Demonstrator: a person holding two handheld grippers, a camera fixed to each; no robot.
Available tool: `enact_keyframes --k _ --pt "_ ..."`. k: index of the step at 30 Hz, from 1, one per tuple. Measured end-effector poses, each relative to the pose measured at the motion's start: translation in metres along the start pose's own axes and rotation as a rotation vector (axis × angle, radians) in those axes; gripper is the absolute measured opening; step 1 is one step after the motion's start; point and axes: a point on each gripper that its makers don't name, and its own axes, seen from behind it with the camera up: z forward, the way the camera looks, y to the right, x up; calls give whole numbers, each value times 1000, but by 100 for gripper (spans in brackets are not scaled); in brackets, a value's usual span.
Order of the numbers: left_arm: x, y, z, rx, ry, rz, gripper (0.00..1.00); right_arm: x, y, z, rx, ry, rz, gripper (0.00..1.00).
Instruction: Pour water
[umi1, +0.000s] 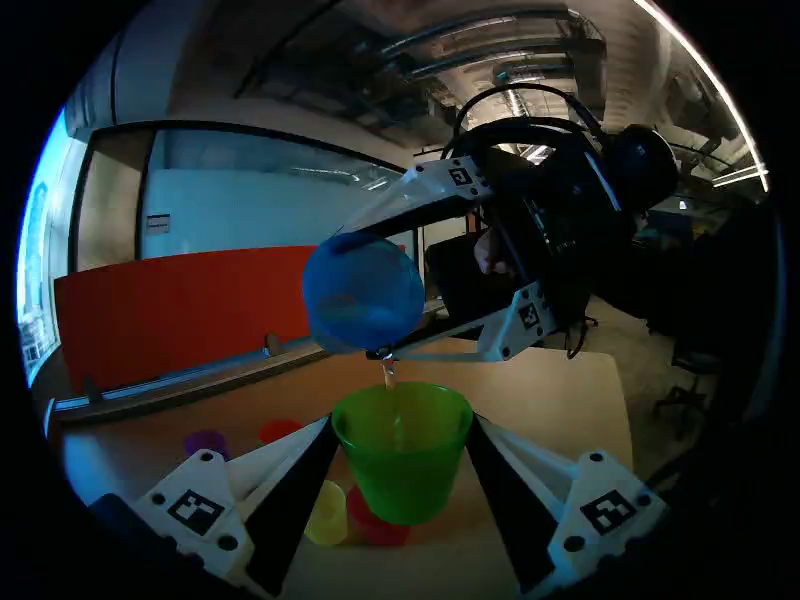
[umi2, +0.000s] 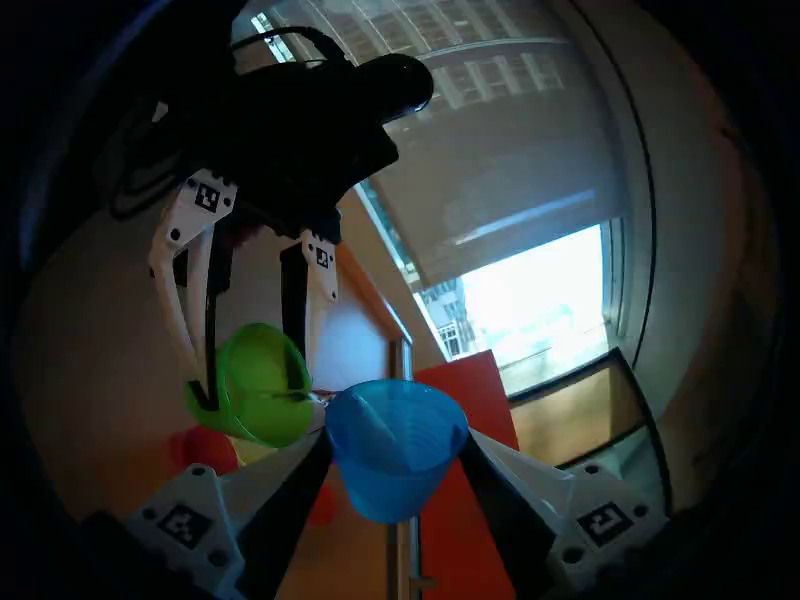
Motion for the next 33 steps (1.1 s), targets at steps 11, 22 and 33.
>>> enact_keyframes --k 11,22,33 --pt "-2 0 1 0 -3 2 88 0 3 -1 -1 -11 -40 90" --pt "-3 2 0 -4 -3 4 88 1 4 0 -5 -19 -75 90" --pt "-1 3 -1 -7 0 3 88 3 6 -1 -10 -16 -100 91"
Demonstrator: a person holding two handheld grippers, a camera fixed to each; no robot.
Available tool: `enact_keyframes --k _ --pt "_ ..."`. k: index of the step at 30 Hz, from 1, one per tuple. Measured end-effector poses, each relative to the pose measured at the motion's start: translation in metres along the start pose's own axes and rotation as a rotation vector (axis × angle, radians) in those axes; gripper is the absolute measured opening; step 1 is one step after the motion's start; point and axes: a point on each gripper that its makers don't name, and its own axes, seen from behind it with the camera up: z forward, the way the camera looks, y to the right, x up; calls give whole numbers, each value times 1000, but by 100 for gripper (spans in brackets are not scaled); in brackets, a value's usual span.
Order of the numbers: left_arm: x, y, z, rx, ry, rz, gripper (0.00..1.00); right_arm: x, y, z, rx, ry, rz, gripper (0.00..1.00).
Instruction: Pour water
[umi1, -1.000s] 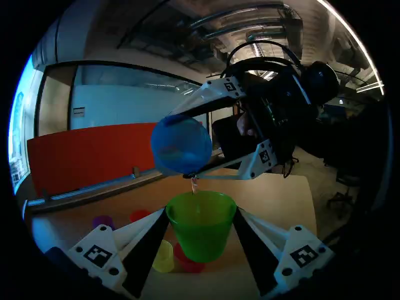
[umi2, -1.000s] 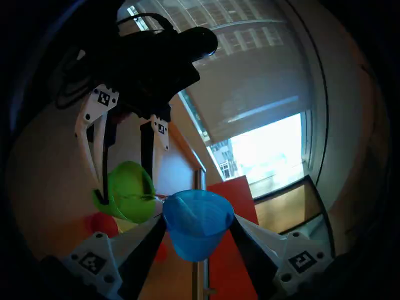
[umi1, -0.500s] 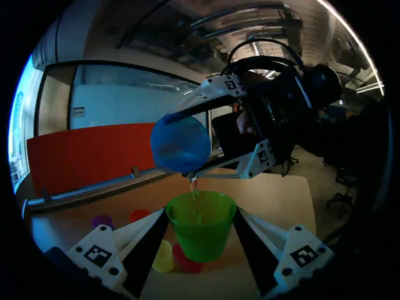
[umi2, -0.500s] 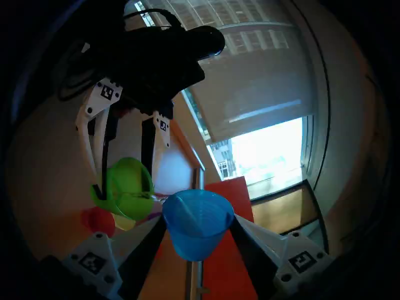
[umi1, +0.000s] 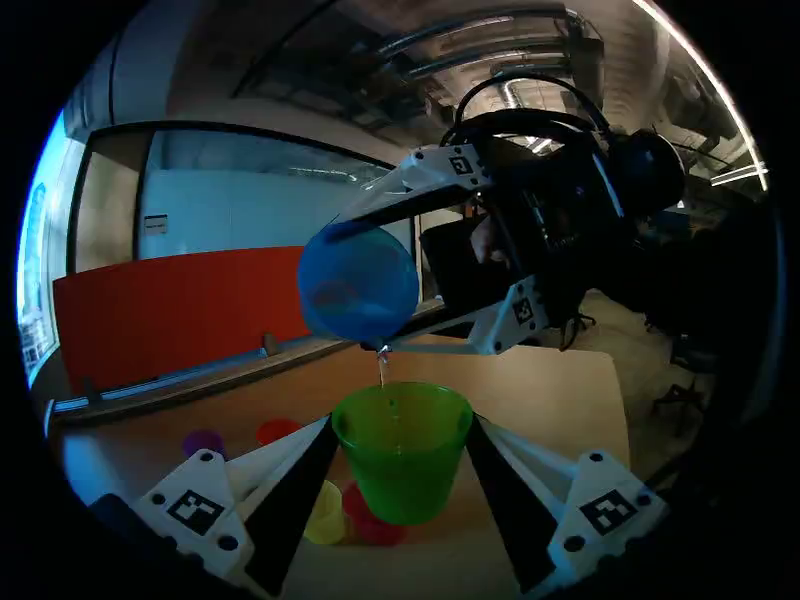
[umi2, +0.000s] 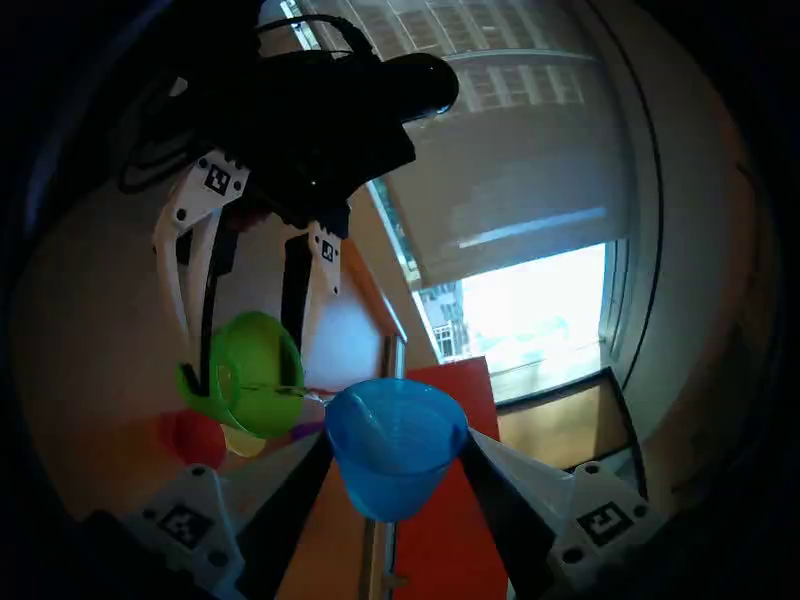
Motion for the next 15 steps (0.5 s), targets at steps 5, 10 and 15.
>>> enact_keyframes --k 5,10,15 --pt "0 1 0 0 -1 -3 88 -1 1 1 -1 0 -14 90" --pt "-1 2 0 -1 -1 -2 88 -3 3 1 -3 1 -26 91" --pt "-1 3 1 -3 1 -8 88 -4 5 1 -5 1 -39 91"
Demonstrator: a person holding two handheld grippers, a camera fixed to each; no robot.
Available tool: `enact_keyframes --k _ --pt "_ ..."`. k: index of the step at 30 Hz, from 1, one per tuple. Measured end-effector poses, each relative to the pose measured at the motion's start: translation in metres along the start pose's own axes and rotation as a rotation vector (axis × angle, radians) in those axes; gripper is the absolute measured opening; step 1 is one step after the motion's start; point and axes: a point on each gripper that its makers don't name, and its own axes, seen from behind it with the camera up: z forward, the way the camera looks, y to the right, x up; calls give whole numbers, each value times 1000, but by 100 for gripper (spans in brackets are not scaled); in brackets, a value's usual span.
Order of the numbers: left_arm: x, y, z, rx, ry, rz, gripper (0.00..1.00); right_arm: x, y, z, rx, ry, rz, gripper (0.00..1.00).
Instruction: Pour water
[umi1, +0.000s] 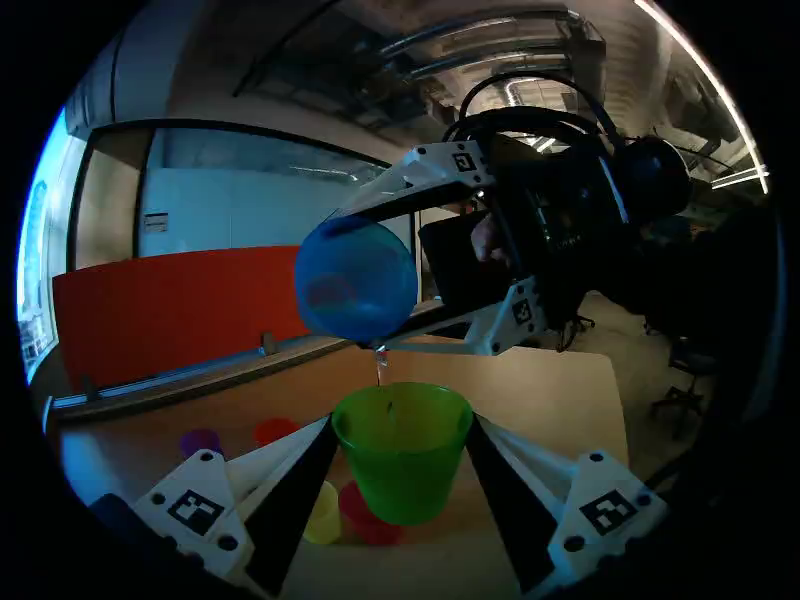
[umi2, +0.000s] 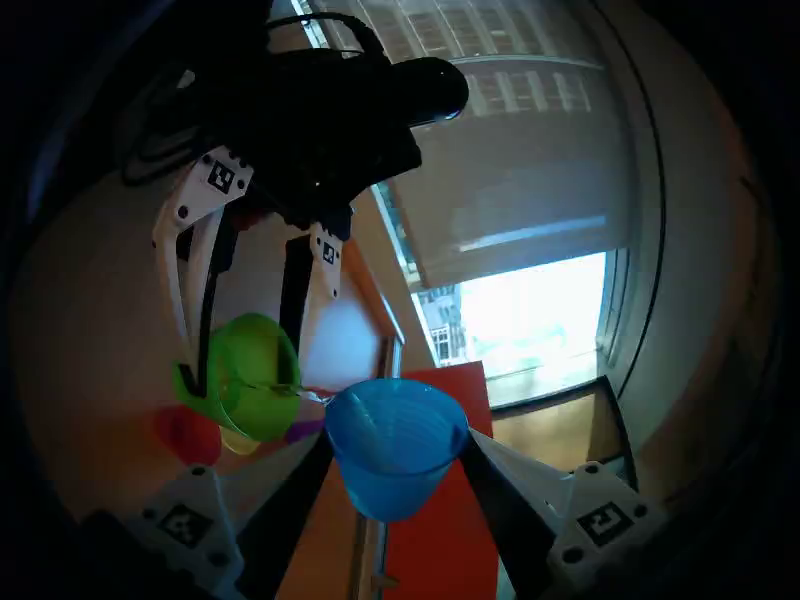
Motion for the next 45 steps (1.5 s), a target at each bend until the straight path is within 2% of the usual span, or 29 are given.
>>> enact_keyframes --k 35,45 --pt "2 1 -1 4 -3 9 88 -4 4 -2 -21 -16 -105 91" --pt "2 2 -1 3 -3 10 88 4 2 -3 -21 -14 -134 91"
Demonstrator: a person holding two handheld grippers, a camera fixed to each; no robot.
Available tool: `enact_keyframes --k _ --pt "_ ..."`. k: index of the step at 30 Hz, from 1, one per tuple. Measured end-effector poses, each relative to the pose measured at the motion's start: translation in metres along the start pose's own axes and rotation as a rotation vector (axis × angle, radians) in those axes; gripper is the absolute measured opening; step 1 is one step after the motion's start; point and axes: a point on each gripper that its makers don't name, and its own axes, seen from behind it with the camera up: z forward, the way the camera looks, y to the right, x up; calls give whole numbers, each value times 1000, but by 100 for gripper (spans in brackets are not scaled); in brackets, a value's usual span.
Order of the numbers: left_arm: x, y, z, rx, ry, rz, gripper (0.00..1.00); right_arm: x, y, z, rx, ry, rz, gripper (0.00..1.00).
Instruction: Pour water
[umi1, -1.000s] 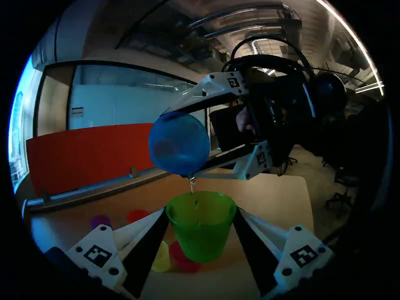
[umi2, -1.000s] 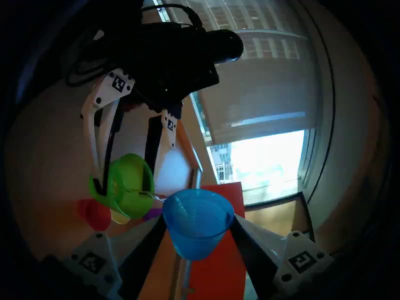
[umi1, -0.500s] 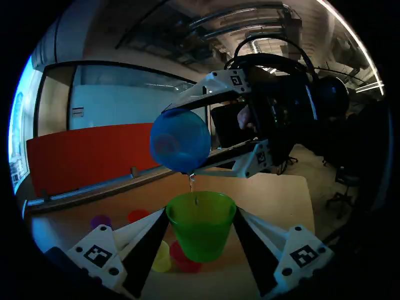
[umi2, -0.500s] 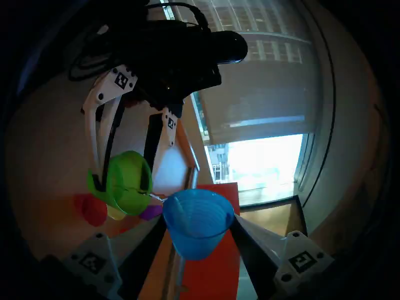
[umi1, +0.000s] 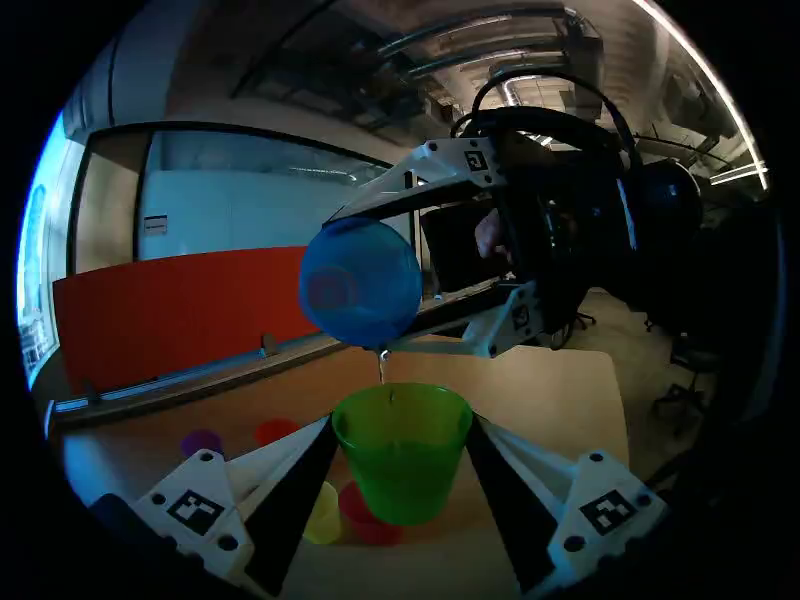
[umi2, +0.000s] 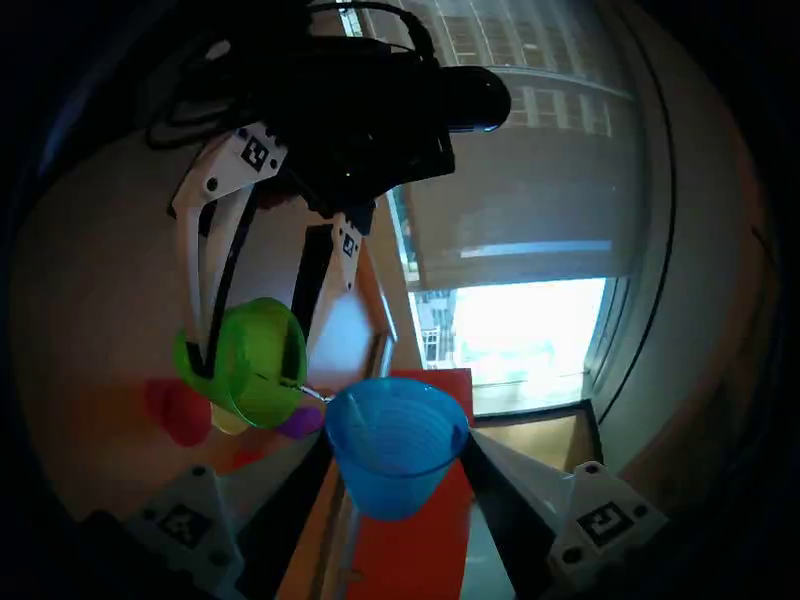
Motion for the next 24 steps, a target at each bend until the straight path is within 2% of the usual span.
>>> enact_keyframes --k 24 --pt "-3 -1 -2 2 1 -2 88 4 5 0 -14 0 -52 91"
